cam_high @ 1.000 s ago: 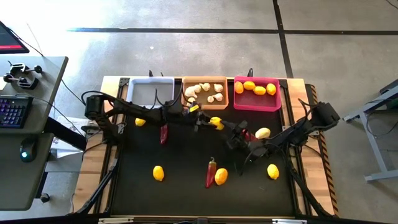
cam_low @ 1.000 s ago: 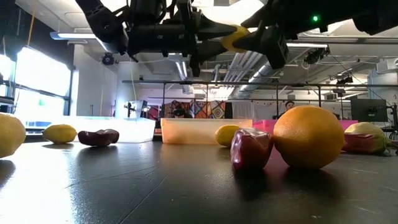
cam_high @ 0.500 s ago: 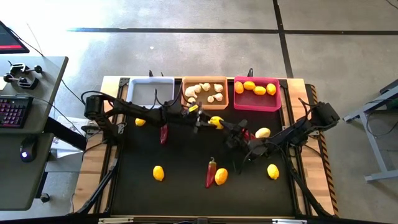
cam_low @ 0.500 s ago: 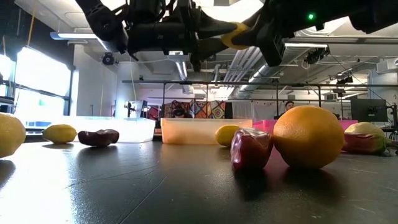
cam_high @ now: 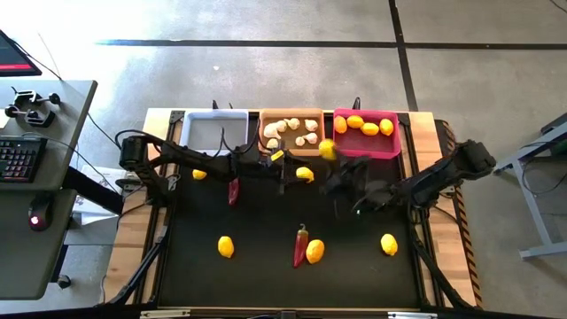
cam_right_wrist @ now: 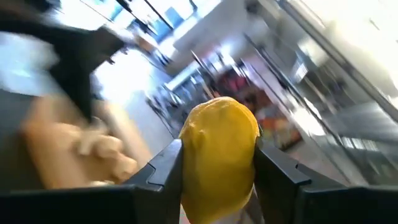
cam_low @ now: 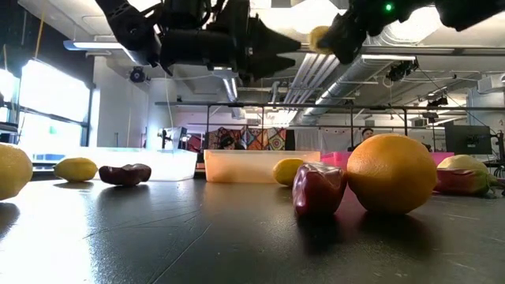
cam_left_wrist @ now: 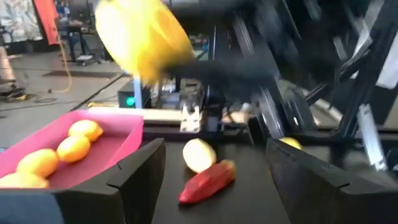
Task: Sort produce into baskets
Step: Put the orange lemon into the pink bin
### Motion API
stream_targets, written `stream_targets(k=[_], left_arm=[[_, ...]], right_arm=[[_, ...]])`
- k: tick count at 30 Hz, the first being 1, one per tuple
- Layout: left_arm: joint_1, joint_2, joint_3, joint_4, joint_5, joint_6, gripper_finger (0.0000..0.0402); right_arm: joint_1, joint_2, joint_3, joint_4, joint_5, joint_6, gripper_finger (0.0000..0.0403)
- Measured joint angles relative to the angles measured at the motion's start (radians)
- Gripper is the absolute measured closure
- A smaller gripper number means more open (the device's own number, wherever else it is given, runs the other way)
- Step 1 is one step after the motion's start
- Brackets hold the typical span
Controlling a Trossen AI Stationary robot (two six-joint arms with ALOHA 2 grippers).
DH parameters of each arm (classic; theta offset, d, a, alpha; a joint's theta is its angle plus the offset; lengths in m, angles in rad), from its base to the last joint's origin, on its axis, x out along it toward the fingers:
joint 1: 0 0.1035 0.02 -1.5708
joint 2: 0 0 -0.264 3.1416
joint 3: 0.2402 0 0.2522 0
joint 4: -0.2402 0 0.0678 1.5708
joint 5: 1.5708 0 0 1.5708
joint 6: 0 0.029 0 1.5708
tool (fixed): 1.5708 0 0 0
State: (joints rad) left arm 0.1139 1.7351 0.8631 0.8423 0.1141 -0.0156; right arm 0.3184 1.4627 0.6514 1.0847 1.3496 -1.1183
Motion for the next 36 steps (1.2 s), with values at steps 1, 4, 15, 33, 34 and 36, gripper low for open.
stream_targets(k=[1, 4, 15, 33, 34, 36], left_arm=[[0.000, 0.000, 0.000, -0.013, -0.011, 0.011, 0.0136], [0.000, 0.000, 0.000, -0.031, -0.038, 0.028, 0.0135], [-0.006, 0.000, 0.000, -0.029, -0.042, 0.036, 0.0135], [-0.006, 0.000, 0.000, -0.030, -0.047, 0.036, 0.0135], [-0.006, 0.000, 0.000, -0.030, -0.047, 0.035, 0.0135], [-0.006, 0.000, 0.000, -0.030, -0.047, 0.028, 0.0135]], right_arm=[[-0.017, -0.023, 0.000, -0.003, 0.021, 0.003, 0.0265], [-0.084, -0.101, -0.015, -0.033, 0.064, 0.056, 0.0265], [-0.385, -0.215, -0.091, -0.453, 0.001, 0.622, 0.0265], [-0.846, -0.167, 0.028, -1.236, -0.892, 1.629, 0.0268], [-0.857, -0.155, 0.028, -1.238, -0.908, 1.640, 0.0268], [-0.873, -0.128, 0.028, -1.238, -0.936, 1.660, 0.0268]])
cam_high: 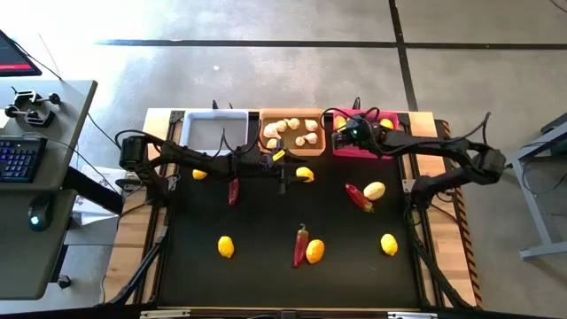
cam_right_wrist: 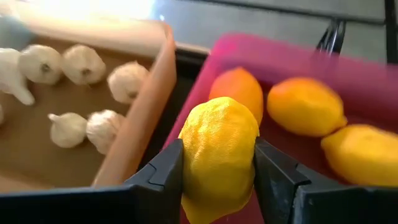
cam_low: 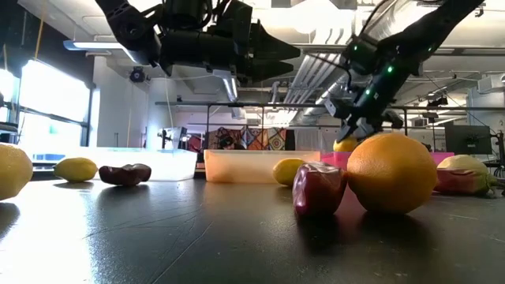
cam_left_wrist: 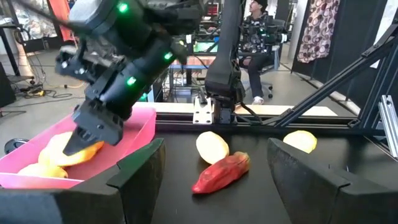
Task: Sort produce into baskets
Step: Put the orange lemon into the pink bin, then put the yellow lemon into the pink bin
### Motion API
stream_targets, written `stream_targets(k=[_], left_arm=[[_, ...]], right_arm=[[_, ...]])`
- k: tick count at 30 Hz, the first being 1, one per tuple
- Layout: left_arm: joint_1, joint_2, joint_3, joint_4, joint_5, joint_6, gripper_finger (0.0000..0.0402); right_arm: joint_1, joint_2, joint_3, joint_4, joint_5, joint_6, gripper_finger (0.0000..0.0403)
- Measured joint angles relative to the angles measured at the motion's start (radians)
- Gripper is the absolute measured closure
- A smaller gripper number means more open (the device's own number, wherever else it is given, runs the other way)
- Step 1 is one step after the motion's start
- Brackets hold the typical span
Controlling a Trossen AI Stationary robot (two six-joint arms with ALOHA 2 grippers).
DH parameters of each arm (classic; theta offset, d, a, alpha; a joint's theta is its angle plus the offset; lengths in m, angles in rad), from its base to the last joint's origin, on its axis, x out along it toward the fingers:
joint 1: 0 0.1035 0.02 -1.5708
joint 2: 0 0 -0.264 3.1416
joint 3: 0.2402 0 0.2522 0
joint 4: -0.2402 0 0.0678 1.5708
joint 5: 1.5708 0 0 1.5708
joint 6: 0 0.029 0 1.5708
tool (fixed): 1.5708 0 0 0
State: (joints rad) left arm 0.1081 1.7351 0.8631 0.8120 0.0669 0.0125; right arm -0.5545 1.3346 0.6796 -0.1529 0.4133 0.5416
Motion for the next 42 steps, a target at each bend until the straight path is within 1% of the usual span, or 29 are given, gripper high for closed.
stream_targets(k=[2, 8, 11, 15, 18, 26, 30, 33, 36, 39, 42], left_arm=[[0.000, 0.000, 0.000, -0.001, 0.000, 0.000, 0.0135], [0.000, 0.000, 0.000, -0.001, 0.000, 0.000, 0.0135], [0.000, 0.000, 0.000, -0.001, 0.000, 0.000, 0.0135], [0.000, 0.000, 0.000, -0.001, 0.000, 0.000, 0.0135], [0.000, 0.000, 0.000, -0.001, 0.000, 0.000, 0.0135], [0.000, 0.000, 0.000, -0.008, 0.001, 0.000, 0.0135], [0.000, 0.000, 0.000, -0.024, 0.024, 0.000, 0.0135], [0.000, 0.000, 0.000, -0.026, 0.025, 0.000, 0.0135], [0.000, 0.000, 0.000, -0.031, 0.026, 0.000, 0.0135], [0.000, 0.000, 0.000, -0.031, 0.026, 0.000, 0.0135], [0.000, 0.000, 0.000, -0.031, 0.027, 0.010, 0.0135]], right_arm=[[-0.013, 0.024, 0.000, -0.002, -0.027, 0.020, 0.0268], [-0.036, 0.083, 0.000, 0.003, -0.056, 0.039, 0.0267], [-0.044, 0.099, 0.000, 0.007, -0.083, 0.041, 0.0267], [-0.048, 0.106, 0.000, 0.013, -0.090, 0.041, 0.0261], [-0.048, 0.106, 0.000, 0.018, -0.095, 0.037, 0.0241], [-0.048, 0.106, 0.000, 0.033, -0.143, 0.008, 0.0155], [-0.048, 0.106, 0.000, 0.062, -0.192, -0.008, 0.0134], [-0.047, 0.104, 0.000, 0.074, -0.211, -0.023, 0.0132], [-0.047, 0.074, 0.000, 0.075, -0.212, -0.057, 0.0137], [-0.040, 0.009, 0.000, 0.069, -0.223, -0.101, 0.0155], [-0.007, -0.085, 0.000, 0.030, -0.233, -0.161, 0.0186]])
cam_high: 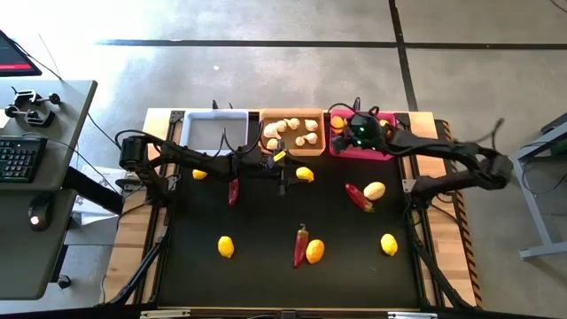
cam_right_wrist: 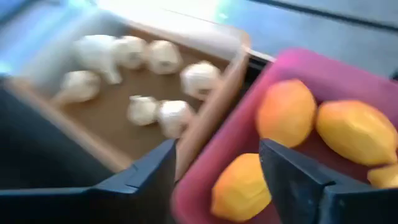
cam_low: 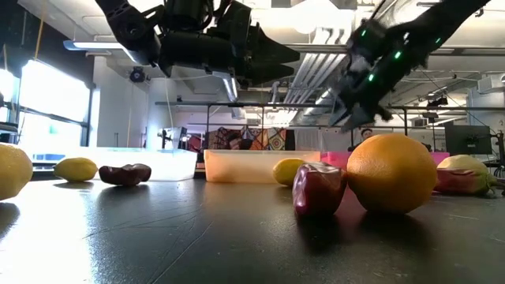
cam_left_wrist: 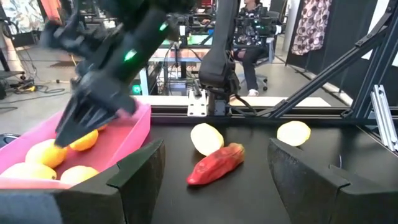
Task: Sort produce into baskets
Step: Put the yellow lemon into the pink bin
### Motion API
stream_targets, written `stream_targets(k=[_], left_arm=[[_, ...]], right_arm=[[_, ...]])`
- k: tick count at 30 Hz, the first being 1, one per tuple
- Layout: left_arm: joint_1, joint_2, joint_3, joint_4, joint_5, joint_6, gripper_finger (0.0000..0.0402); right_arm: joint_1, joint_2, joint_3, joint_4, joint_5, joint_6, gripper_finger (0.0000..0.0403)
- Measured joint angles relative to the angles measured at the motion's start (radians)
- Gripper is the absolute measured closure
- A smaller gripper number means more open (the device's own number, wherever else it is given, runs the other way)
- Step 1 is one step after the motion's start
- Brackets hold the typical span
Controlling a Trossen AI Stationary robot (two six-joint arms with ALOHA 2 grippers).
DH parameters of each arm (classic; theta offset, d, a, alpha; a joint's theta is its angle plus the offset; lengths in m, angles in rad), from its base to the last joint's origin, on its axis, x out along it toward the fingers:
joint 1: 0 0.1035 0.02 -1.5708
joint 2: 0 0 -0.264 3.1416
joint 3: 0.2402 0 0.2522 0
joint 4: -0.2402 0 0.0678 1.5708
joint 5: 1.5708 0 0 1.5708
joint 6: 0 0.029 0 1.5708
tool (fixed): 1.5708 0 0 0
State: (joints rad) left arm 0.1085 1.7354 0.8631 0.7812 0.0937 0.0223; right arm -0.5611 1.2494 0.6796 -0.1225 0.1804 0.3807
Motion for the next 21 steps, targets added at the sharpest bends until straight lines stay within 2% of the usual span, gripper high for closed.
stream_targets(k=[5, 10, 13, 16, 21], left_arm=[[0.000, 0.000, 0.000, -0.008, 0.000, 0.016, 0.0135], [-0.001, 0.000, 0.001, -0.104, 0.001, 0.035, 0.0135], [-0.010, 0.000, 0.001, -0.138, 0.013, 0.036, 0.0137], [-0.031, 0.000, 0.000, -0.121, 0.110, 0.059, 0.0146], [-0.090, 0.000, 0.000, -0.075, 0.164, 0.116, 0.0171]], right_arm=[[0.123, -0.149, 0.000, -0.145, 0.000, -0.095, 0.0257], [0.297, -0.226, 0.000, -0.308, -0.001, -0.109, 0.0314], [0.411, -0.235, 0.000, -0.367, 0.002, -0.089, 0.0330], [0.524, -0.231, 0.000, -0.376, 0.009, -0.056, 0.0335], [0.699, -0.198, 0.000, -0.374, 0.081, 0.021, 0.0336]])
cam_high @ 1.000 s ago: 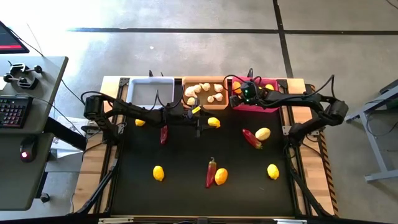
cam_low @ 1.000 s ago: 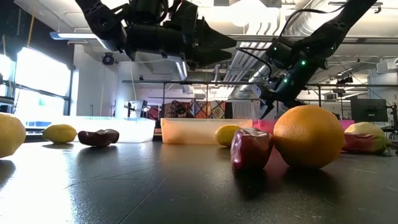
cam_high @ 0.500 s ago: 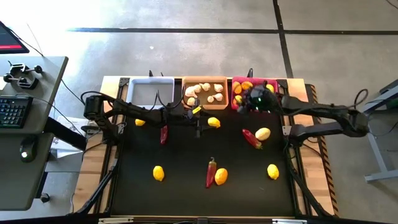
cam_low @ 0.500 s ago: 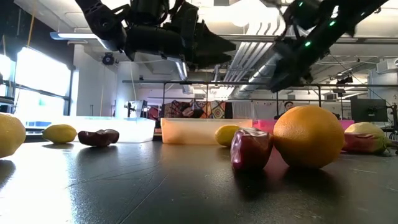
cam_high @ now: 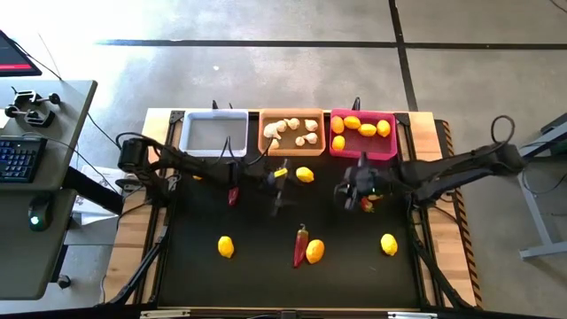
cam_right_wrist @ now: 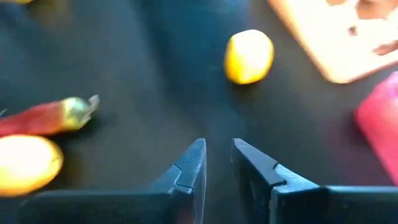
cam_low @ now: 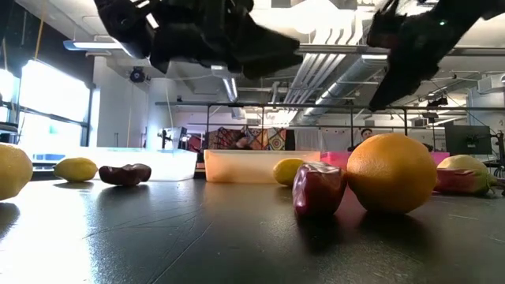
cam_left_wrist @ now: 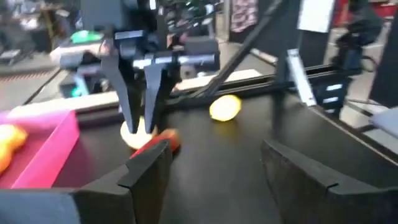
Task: Sort produce into baskets
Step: Put the yellow lemon into the pink bin
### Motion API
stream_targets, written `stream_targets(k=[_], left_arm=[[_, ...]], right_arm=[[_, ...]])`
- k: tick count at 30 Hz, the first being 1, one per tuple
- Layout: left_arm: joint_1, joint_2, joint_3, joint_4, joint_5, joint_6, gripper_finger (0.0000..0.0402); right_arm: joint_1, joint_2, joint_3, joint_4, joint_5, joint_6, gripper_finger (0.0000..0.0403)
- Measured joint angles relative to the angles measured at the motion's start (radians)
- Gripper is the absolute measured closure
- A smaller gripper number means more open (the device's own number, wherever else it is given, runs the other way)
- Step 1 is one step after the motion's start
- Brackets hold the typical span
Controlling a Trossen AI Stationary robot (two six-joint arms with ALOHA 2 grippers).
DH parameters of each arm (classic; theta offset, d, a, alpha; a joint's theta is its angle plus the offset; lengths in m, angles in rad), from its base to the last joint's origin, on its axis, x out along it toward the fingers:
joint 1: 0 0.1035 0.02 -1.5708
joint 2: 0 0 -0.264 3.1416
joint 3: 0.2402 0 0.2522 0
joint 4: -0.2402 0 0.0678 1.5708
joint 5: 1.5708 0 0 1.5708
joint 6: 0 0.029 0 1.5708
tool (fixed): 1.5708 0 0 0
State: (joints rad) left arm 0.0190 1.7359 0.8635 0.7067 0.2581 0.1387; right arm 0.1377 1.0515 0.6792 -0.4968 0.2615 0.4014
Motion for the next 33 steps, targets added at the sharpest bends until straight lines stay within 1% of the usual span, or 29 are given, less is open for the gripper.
stream_targets(k=[3, 5, 8, 11, 16, 20, 25, 29, 33], left_arm=[[-0.036, 0.000, 0.000, 0.001, 0.000, 0.030, 0.0188], [-0.056, 0.000, -0.011, 0.009, 0.001, 0.039, 0.0198], [-0.073, 0.000, -0.061, 0.057, 0.002, 0.034, 0.0210], [-0.075, 0.000, -0.122, 0.134, 0.000, 0.002, 0.0217], [-0.075, 0.000, -0.199, 0.217, -0.002, -0.063, 0.0220], [-0.075, 0.000, -0.227, 0.225, -0.003, -0.095, 0.0220], [-0.079, 0.000, -0.235, 0.228, -0.008, -0.093, 0.0220], [-0.079, 0.000, -0.235, 0.228, -0.009, -0.092, 0.0220], [-0.078, 0.000, -0.235, 0.228, -0.011, -0.090, 0.0220]], right_arm=[[0.091, 0.033, 0.000, 0.029, 0.001, 0.003, 0.0336], [0.145, 0.064, 0.000, 0.072, -0.020, 0.009, 0.0336], [0.218, 0.121, 0.000, 0.162, -0.062, 0.009, 0.0335], [0.281, 0.189, 0.000, 0.251, -0.064, -0.006, 0.0321], [0.342, 0.290, -0.001, 0.377, -0.063, 0.000, 0.0262], [0.365, 0.345, -0.001, 0.438, -0.034, 0.001, 0.0203], [0.389, 0.396, 0.000, 0.487, -0.033, -0.001, 0.0141], [0.411, 0.438, -0.001, 0.560, -0.033, -0.044, 0.0113], [0.428, 0.483, 0.000, 0.651, -0.033, -0.117, 0.0106]])
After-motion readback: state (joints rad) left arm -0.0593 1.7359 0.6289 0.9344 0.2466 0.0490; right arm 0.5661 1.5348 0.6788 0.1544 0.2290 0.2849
